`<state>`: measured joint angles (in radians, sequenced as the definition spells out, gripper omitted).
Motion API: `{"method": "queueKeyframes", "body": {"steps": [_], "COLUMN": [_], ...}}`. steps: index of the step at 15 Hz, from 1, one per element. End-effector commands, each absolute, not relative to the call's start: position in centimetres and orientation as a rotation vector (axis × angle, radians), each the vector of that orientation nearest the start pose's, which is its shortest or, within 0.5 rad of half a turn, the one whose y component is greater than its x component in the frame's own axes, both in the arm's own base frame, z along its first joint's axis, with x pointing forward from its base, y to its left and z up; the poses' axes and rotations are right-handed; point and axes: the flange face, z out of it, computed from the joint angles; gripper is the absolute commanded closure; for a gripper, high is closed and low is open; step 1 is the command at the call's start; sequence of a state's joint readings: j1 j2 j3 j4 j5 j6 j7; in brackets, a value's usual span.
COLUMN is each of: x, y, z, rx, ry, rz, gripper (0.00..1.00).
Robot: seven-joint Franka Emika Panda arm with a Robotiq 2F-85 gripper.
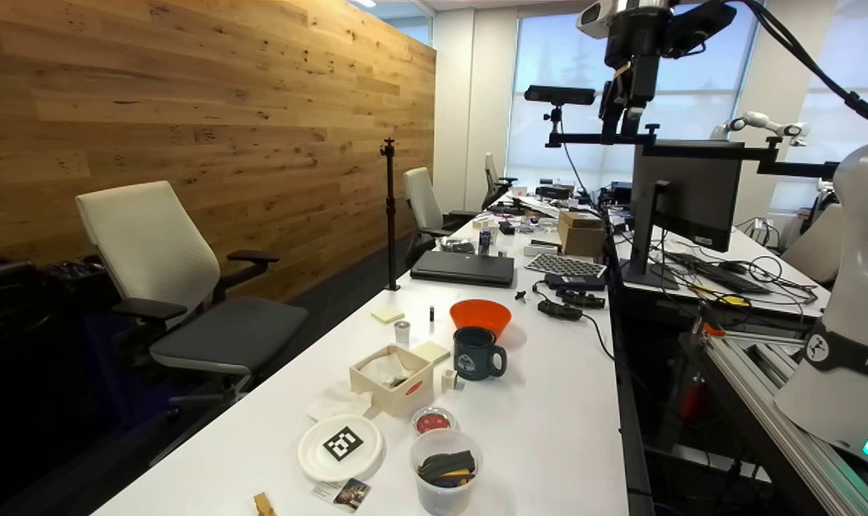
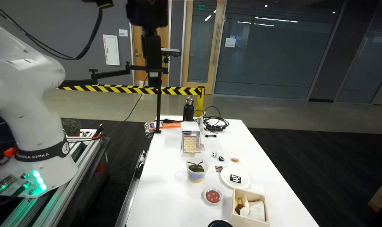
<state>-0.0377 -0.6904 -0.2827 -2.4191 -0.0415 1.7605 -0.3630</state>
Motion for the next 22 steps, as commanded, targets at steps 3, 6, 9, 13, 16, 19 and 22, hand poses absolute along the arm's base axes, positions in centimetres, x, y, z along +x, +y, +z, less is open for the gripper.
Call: {"method": "queueKeyframes", "body": {"steps": [3,6,9,13,16,19,22], "x": [32.8,32.8,32.8,35.8,39.5,43.8,48.2], "y": [-12.8,-12.8,-12.8,-11.6,-9.6,-6.8,-3.6], "z": [53.6,53.6,53.6,54.4,55.3,55.7,54.7], "rx": [-3.008,-3.008,-3.008,-3.024,-3.039,-3.017,-2.979], "ry": [-0.168,-0.168,-0.168,-0.314,-0.54,-0.796,-1.03], "rz": [-0.08,-0.08,-0.08,-0.185,-0.299,-0.393,-0.418], "gripper": [0.0,0.0,0.0,0.0,0.0,0.0,0.0]}}
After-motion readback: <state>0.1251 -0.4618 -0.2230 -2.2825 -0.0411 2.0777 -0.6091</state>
